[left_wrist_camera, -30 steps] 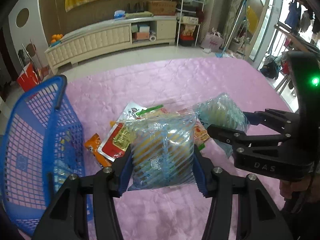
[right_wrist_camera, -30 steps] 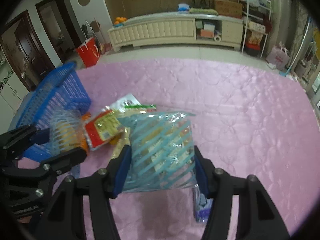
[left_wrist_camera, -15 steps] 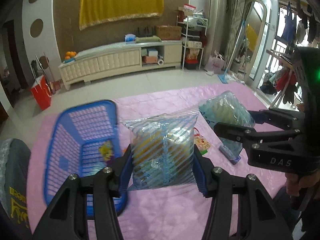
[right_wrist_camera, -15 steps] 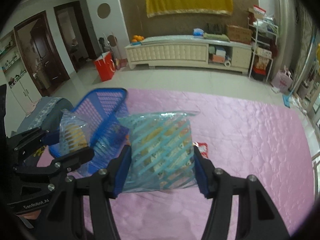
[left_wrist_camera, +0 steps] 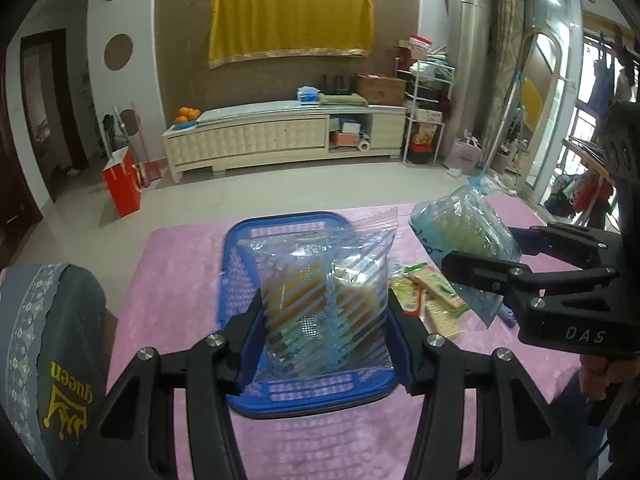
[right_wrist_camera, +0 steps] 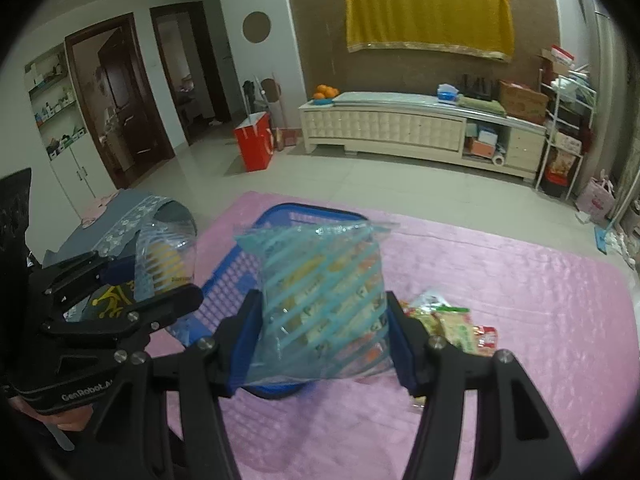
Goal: Organize snacks
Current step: 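Carry both held striped bags over the blue basket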
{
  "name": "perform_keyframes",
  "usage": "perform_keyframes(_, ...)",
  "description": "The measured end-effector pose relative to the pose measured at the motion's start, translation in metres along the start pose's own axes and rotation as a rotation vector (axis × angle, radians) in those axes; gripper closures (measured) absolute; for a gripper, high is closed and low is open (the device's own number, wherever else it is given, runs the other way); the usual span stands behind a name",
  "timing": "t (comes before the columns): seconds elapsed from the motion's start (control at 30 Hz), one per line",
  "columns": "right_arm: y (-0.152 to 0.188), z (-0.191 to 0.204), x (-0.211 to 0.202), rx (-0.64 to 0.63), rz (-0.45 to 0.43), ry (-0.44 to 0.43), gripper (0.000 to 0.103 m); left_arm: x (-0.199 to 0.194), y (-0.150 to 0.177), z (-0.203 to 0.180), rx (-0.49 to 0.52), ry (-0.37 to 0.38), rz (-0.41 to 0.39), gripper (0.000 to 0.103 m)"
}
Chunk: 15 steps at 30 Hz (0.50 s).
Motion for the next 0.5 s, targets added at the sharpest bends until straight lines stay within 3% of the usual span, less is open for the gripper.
perform_keyframes(0.3, 0.007, 0.024, 0.036, -0.010, 0.073, 0.017, 0.040, 0.009, 0.014, 0.047, -0.022, -0.008, 0.036, 0.052)
perform_keyframes(0.5, 0.022, 0.028, 0.058, 0.001, 0.142, 0.030, 0.040, 0.031, 0.029, 0.056, -0.031, 0.021, 0.088, 0.052)
Point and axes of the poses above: each gripper's, at about its wrist camera, not at the fingertips, and x roughly the way its jaws point, z to its left, y to its underside, the point moved 7 cm from there along x, roughly the way its jaws point, and after that the axes turned 2 degrees about z, right-handed, at the moved point
